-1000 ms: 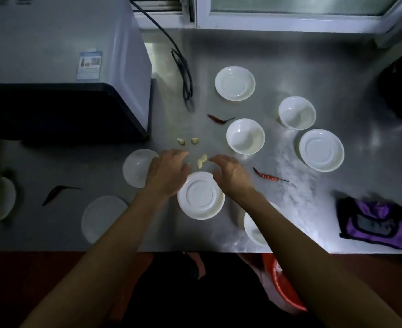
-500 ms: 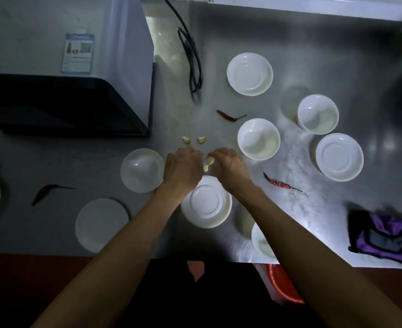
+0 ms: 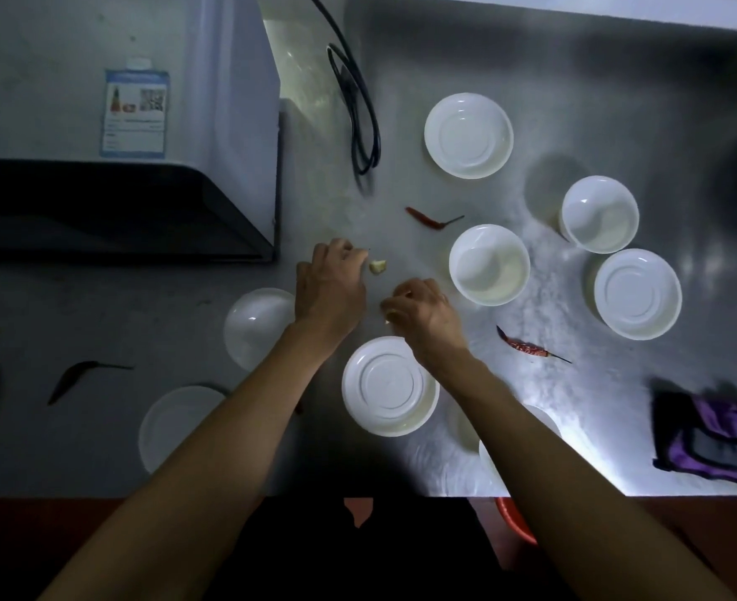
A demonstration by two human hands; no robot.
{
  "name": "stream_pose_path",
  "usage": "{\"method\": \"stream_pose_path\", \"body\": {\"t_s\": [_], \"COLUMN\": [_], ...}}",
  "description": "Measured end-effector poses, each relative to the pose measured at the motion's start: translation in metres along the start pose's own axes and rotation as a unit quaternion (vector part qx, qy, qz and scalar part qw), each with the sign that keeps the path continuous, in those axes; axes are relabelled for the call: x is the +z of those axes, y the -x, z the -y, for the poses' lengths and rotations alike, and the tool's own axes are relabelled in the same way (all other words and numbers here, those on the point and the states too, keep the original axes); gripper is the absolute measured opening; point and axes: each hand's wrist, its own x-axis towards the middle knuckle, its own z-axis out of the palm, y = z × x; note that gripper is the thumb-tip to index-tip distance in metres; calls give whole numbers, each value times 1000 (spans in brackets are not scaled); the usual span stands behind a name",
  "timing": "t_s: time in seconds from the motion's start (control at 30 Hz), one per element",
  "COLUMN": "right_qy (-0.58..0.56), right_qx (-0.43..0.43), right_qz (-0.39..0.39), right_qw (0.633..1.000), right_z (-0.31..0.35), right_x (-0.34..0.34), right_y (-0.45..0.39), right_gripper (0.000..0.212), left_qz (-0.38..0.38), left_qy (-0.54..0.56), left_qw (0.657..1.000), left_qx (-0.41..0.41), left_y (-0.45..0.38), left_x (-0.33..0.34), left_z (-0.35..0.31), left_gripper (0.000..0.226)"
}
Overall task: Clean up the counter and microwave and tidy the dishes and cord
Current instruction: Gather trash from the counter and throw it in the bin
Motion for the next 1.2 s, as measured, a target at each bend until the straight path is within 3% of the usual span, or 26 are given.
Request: {"method": "stream_pose_path", "body": {"t_s": [0.5, 0.67, 0.87, 1.2], "right_qy": [-56, -46, -34, -32], "right_qx": [58, 41, 58, 72], "right_qz": [-44, -29, -23, -26], "right_qw": [996, 998, 997, 997], "right_z": [-6, -9, -9, 2], "right_x": [9, 10, 10, 6], "right_y": [-9, -6, -10, -10], "right_gripper": [13, 21, 11, 14], "left_qz": [16, 15, 11, 3], "left_qy": [112, 85, 81, 105], "left_qw": [992, 995, 995, 992], "left_qx": [52, 50, 51, 67], "left_y": [-18, -21, -24, -15], "left_x": [18, 20, 20, 13], "left_z": [5, 1, 1, 9], "left_gripper": [18, 15, 15, 12]}}
